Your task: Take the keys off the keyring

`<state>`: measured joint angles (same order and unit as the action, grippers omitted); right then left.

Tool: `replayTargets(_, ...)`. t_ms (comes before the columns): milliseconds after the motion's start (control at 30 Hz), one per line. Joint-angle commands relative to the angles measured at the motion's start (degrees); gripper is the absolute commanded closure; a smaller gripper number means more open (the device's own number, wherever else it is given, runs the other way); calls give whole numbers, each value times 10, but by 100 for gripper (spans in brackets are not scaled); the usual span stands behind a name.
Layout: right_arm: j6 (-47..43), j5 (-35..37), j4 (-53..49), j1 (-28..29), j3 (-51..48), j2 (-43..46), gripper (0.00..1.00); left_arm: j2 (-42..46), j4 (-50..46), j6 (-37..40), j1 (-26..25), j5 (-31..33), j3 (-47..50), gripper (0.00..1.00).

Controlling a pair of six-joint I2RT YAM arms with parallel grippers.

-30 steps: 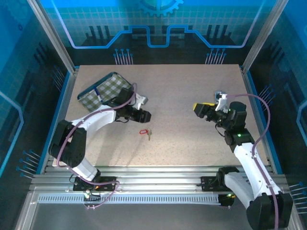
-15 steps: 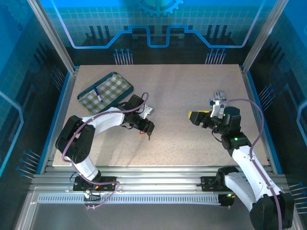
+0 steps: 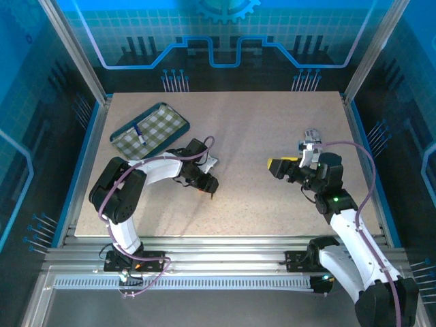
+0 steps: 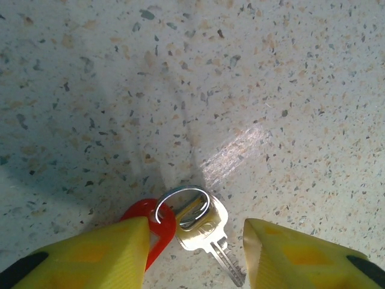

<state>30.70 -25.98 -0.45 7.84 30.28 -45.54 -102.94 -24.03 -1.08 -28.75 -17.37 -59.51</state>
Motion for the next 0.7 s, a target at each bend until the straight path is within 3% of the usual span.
replayTargets(0,7,-2,2,7,-10,6,26,-9,2,7,-9,-6,-9,55)
replayTargets(400,17,-10,14,8,-19,5,25,48,30,9,-15,15,4,55)
replayTargets(667,21,-14,15,10,-22,6,24,16,25,18,-15,-1,-14,48)
